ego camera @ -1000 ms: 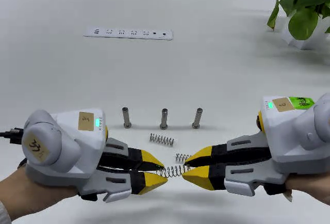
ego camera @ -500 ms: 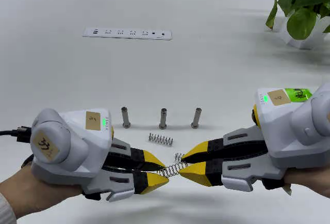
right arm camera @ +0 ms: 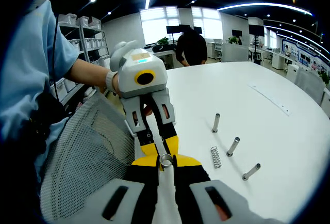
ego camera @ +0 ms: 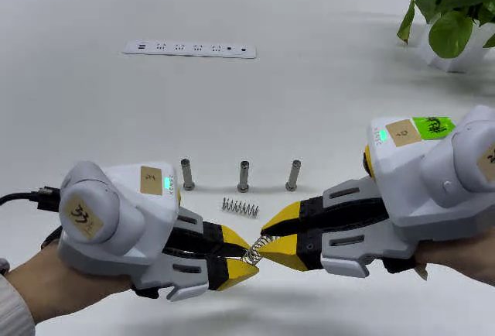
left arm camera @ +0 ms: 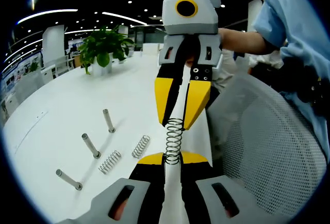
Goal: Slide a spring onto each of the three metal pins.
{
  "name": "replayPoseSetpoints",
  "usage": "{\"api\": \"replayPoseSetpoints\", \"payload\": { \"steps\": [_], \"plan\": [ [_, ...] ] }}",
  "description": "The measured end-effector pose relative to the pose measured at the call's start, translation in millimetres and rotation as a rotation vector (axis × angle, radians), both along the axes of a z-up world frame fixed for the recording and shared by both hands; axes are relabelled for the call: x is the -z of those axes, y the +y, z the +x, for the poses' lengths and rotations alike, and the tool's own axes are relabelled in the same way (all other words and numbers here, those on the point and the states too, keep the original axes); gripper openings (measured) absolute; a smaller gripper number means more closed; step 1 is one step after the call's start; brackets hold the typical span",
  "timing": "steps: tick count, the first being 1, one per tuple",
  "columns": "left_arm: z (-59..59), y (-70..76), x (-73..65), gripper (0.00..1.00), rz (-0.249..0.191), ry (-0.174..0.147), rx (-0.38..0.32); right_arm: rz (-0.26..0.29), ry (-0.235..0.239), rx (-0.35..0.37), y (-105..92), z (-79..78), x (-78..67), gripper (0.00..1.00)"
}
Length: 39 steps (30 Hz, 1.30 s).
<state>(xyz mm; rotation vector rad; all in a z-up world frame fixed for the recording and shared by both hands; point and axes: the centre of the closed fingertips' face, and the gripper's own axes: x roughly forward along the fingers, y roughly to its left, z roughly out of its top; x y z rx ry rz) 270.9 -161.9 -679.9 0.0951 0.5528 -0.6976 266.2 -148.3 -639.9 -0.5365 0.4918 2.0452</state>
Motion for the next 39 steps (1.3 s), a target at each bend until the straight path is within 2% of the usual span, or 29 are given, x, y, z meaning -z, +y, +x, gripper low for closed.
{"api": "replayPoseSetpoints", "payload": {
  "steps": [10, 12, 14, 16, 20, 29, 39],
  "plan": [
    [0.5, -1.7, 0.3, 0.09, -0.008, -0.014, -0.001, -0.010, -0.012, -0.018, -1.1, -0.6, -0.9, 0.12],
    [0.6, -2.1, 0.1, 0.09, -0.008, -0.017, -0.002, -0.011, -0.020, -0.034, -1.6, -1.5, -2.0, 0.15],
    [0.7, -2.8, 0.5, 0.09, -0.007, -0.013, -0.002, -0.023, -0.058, -0.072, -3.3, -1.5, -2.1, 0.18],
    [1.1, -3.9, 0.4, 0.09, -0.005, -0.012, 0.001, -0.049, -0.121, -0.109, -5.4, 1.8, 1.6, 0.18],
    [1.9, -4.8, 1.0, 0.09, 0.003, -0.007, 0.008, -0.102, -0.167, -0.171, -7.6, 1.8, 7.0, 0.18],
    [3.6, -5.9, 3.0, 0.09, 0.017, 0.000, 0.018, -0.152, -0.236, -0.266, -5.6, -3.3, 15.9, 0.18],
    [5.7, -9.5, 2.1, 0.09, 0.021, -0.002, 0.032, -0.188, -0.265, -0.311, -9.0, -3.0, 25.7, 0.14]
  ]
}}
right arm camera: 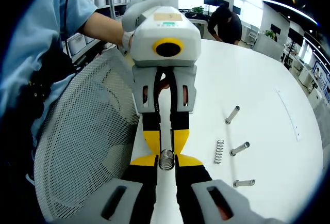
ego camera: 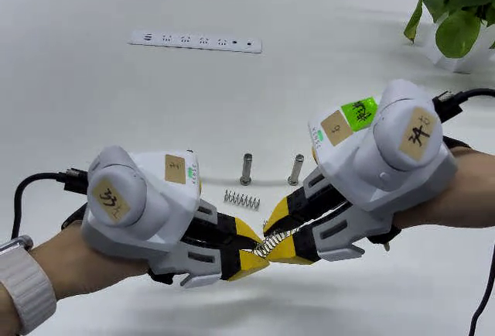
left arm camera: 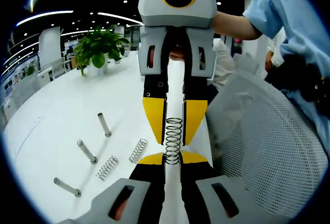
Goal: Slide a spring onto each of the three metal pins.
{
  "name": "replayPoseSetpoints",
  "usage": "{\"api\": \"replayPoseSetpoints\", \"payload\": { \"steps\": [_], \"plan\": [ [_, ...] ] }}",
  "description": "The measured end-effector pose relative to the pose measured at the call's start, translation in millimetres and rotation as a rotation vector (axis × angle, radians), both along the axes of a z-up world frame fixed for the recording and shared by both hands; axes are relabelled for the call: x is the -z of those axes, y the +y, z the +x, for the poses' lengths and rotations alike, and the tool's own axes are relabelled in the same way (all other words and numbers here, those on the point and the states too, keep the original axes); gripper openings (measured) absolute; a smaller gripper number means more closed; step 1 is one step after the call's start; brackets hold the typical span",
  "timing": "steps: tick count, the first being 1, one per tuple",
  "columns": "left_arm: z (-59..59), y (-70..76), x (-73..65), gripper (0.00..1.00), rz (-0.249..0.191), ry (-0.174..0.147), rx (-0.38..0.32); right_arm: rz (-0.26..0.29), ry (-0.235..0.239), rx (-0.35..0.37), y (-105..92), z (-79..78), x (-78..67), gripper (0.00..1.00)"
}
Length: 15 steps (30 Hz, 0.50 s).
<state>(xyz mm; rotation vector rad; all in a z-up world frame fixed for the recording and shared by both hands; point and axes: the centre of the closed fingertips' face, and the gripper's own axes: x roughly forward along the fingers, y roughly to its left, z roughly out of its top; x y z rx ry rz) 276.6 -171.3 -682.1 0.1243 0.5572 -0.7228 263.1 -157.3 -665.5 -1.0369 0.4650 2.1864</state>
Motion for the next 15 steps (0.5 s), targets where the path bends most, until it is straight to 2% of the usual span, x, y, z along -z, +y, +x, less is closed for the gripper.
{"api": "replayPoseSetpoints", "payload": {
  "steps": [15],
  "plan": [
    [4.0, -4.9, -0.5, 0.09, 0.006, 0.004, 0.030, -0.031, -0.013, -0.023, -3.9, 2.0, 5.4, 0.13]
  ]
}}
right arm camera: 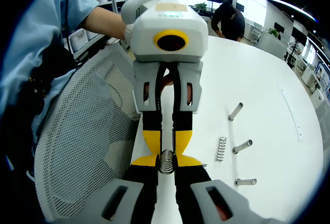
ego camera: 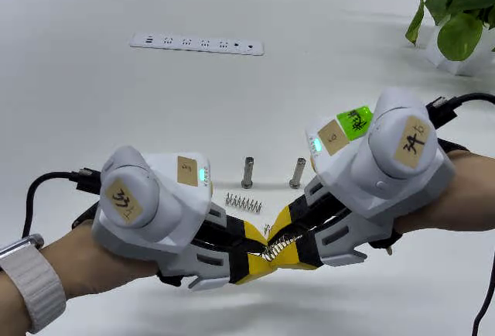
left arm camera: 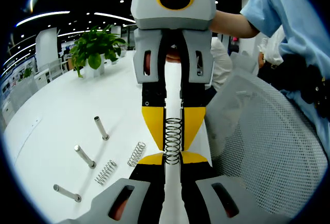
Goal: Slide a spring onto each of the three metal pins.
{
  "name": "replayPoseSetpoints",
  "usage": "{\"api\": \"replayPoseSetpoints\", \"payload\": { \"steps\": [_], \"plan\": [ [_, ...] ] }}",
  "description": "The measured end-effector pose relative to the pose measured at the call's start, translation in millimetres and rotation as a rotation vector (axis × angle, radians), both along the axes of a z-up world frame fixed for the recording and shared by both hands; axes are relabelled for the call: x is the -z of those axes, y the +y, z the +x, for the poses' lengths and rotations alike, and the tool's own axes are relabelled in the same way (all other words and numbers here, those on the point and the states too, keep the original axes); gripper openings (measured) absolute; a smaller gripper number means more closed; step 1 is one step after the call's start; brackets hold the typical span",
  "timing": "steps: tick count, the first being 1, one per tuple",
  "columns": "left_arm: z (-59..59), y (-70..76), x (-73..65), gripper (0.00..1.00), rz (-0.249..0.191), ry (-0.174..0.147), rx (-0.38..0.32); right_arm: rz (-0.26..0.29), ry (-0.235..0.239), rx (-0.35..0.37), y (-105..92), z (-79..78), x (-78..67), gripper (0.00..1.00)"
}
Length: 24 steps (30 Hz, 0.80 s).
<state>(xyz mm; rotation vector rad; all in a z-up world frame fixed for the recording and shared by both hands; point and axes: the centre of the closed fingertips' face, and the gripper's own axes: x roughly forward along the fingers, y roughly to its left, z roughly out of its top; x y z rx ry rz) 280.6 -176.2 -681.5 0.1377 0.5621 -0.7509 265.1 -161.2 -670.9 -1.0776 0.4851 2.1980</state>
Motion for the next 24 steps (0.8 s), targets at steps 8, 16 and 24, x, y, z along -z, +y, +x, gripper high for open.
{"api": "replayPoseSetpoints", "payload": {
  "steps": [8, 16, 24],
  "plan": [
    [0.6, 0.9, -0.6, 0.10, -0.004, 0.005, -0.009, -0.003, -0.005, 0.000, 0.9, 1.5, -0.5, 0.12],
    [0.1, 3.9, -3.1, 0.12, -0.020, -0.002, -0.039, 0.007, -0.012, -0.004, 4.4, 2.0, -2.8, 0.12],
    [-5.2, 19.2, 1.6, 0.29, -0.023, -0.006, -0.123, 0.013, -0.027, -0.002, 7.4, 6.3, -5.4, 0.12]
  ]
}}
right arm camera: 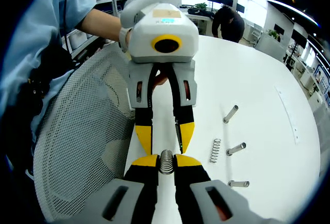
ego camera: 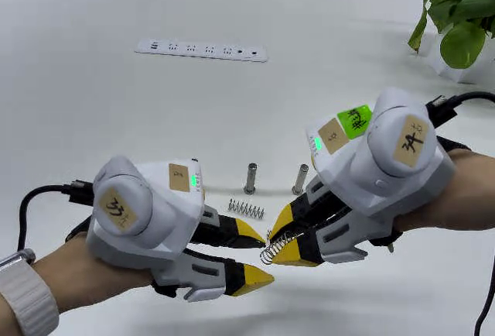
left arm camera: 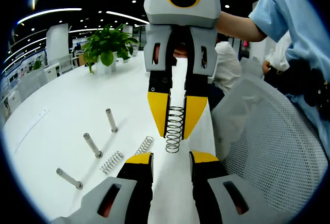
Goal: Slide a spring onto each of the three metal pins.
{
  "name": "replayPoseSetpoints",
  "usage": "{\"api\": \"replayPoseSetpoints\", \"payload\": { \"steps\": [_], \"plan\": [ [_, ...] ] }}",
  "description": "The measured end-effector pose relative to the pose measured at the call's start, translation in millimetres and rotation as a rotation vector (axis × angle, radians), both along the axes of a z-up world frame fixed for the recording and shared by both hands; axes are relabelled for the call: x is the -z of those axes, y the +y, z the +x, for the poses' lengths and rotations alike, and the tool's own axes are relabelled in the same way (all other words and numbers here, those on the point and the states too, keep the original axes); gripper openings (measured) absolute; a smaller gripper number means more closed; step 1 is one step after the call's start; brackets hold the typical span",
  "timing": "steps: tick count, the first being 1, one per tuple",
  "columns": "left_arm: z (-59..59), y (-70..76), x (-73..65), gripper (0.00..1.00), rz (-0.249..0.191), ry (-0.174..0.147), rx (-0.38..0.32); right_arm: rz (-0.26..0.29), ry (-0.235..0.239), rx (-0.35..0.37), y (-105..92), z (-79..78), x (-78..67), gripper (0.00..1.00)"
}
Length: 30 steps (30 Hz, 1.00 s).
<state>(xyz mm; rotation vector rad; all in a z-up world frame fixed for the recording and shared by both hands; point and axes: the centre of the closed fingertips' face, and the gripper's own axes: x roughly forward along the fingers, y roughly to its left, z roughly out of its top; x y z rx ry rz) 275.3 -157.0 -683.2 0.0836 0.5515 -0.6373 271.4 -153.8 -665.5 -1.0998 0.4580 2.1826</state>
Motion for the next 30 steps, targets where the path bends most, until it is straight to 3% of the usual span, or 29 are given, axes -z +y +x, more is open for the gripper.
{"api": "replayPoseSetpoints", "payload": {
  "steps": [10, 18, 30],
  "plan": [
    [-11.9, 43.9, 0.0, 0.60, -0.021, -0.006, -0.209, -0.006, -0.014, -0.015, 2.5, 0.6, 0.2, 0.12],
    [-17.8, 71.1, -4.9, 0.85, -0.020, -0.019, -0.360, -0.008, -0.026, -0.038, 8.2, -0.3, -0.9, 0.12],
    [-29.9, 96.2, -6.2, 1.00, -0.038, -0.033, -0.508, -0.010, -0.063, -0.091, 27.4, 4.2, -6.1, 0.12]
  ]
}}
